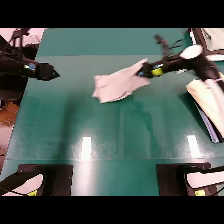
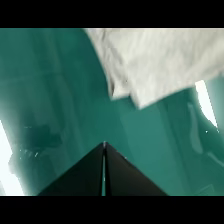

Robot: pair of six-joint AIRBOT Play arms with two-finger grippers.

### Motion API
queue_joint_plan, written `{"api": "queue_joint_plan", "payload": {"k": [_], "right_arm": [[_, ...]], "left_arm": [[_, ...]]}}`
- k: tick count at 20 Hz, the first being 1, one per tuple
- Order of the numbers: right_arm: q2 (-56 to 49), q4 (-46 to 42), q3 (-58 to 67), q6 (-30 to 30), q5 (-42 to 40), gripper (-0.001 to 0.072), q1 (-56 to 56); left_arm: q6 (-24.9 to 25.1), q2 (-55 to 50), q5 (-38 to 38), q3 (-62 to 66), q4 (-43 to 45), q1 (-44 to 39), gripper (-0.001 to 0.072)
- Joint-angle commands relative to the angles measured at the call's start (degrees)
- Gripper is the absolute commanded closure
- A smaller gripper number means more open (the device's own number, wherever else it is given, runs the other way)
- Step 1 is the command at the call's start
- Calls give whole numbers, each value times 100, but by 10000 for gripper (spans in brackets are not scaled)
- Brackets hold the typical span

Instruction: Fold the shirts.

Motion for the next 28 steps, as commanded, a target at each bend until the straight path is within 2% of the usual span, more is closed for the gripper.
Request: {"api": "queue_joint_plan", "payload": {"k": [1, 5, 9, 11, 14, 17, 21, 23, 28], "right_arm": [[485, -575, 4, 133, 184, 702, -1344], [494, -577, 2, 127, 162, 702, -2785], [470, -520, 9, 9, -175, 703, -3716], [470, -483, 13, -173, -240, 703, -3921], [470, 345, 92, -669, -387, 703, -4087], [472, 474, 673, -695, -363, 703, -4094], [472, 452, 1652, -688, 284, 703, -4096], [476, 240, 2046, -595, 684, 703, -4094], [977, -1342, 2118, 13, 1220, 702, -4162]], "left_arm": [[-216, 2, 472, 0, -15, -649, 688], [-313, 2, 737, 0, -15, -1047, 688], [-564, 2, 745, 0, -96, -1139, 688], [-562, 2, 767, 0, -96, -1139, 688], [-568, 2, 804, 0, -96, -1139, 688], [-566, 2, 796, 0, -96, -1139, 688], [-562, 2, 798, 0, -94, -1139, 688], [-546, 2, 798, 0, -94, -1139, 688], [-540, 2, 798, 0, -92, -1139, 688]]}}
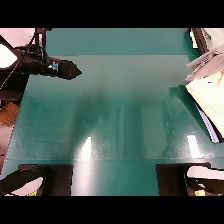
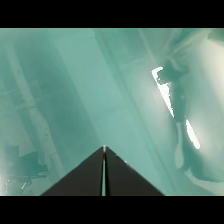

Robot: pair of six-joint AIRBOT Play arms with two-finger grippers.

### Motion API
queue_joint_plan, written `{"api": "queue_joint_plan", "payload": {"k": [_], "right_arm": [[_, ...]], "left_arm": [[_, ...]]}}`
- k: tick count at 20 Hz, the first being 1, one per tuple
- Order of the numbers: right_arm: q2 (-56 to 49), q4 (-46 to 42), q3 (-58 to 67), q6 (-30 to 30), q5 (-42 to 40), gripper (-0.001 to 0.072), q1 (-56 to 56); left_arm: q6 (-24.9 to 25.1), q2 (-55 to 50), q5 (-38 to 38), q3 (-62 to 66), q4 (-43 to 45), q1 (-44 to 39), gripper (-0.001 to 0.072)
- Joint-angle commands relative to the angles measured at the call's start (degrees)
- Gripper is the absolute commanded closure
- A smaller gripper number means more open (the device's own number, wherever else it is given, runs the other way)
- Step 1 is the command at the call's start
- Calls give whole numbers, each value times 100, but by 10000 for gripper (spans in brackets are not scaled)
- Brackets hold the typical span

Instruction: Fold the shirts.

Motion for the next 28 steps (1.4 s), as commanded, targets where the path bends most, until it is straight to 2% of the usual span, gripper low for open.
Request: {"api": "queue_joint_plan", "payload": {"k": [1, 5, 10, 11, 13, 14, 16, 19, 21, 23, 24, 25, 27, 28], "right_arm": [[389, -1141, -109, 433, 424, 702, -114], [1084, -1880, -1180, 538, 612, 701, -570], [1746, -2035, -2459, 584, 654, 692, -1478], [1832, -2072, -2706, 599, 651, 598, -1633], [1956, -2070, -3128, 597, 643, 233, -1958], [1993, -2070, -3274, 597, 658, 157, -2098], [2068, -2057, -3421, 599, 695, 152, -2385], [2267, -1858, -3512, 732, 518, 153, -2544], [2356, -1038, -3517, 769, 428, 161, -2330], [2424, -181, -3517, 767, 365, 161, -1744], [2452, -2, -3515, 767, 306, 163, -1351], [2465, 68, -3515, 767, 225, 195, -894], [2463, 42, -3517, 765, 83, 589, -17], [2463, 50, -3515, 765, -15, 700, 348]], "left_arm": [[22, 2, -2, 0, 4, -4, 688], [166, 2, -20, 0, 4, -4, 688], [260, 2, -20, 0, 2, -4, 688], [317, 2, -20, 0, 2, -4, 688], [317, 2, -20, 0, 2, -4, 688], [317, 2, -20, 0, 2, -4, 688], [319, 2, -20, 0, 2, -4, 688], [319, 2, -11, 0, 2, -4, 688], [317, 2, 55, 0, 0, -4, 687], [317, 2, 131, 0, 2, -2, 688], [317, 2, 164, 2, 4, -2, 687], [319, 2, 195, 2, 35, -2, 688], [310, 4, 170, 2, 31, -2, 688], [313, 4, 140, 2, -2, -4, 688]]}}
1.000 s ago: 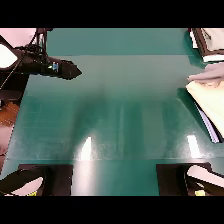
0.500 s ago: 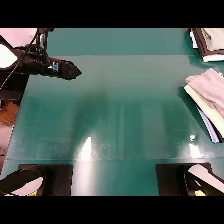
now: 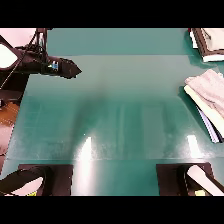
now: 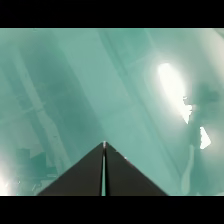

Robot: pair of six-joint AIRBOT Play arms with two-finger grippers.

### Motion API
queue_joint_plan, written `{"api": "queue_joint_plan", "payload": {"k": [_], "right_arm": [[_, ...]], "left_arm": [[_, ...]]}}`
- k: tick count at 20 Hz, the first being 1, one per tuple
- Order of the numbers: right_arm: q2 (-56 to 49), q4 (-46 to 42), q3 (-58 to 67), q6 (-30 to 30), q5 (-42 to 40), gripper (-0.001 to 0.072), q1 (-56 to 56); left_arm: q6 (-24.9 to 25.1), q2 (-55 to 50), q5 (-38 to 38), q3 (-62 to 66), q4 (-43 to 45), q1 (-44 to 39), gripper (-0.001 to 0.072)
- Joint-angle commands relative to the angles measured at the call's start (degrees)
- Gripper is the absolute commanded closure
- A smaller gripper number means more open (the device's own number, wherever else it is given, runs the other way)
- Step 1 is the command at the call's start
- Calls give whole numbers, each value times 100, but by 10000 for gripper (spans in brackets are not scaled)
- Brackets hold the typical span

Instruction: Fold the shirts.

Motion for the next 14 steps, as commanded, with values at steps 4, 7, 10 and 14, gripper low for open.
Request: {"api": "queue_joint_plan", "payload": {"k": [4, 7, 10, 14], "right_arm": [[26, 317, -11, 7, -748, 699, 2166], [24, 317, -11, 7, -911, 699, 2699], [26, 317, -11, 7, -898, 699, 2918], [26, 319, -11, 7, -809, 699, 2922]], "left_arm": [[-9, 4, 133, 2, -17, -2, 687], [-7, 4, 208, 2, -17, -2, 687], [-7, 4, 210, 2, -17, -2, 687], [-7, 4, 210, 2, -17, -2, 687]]}}
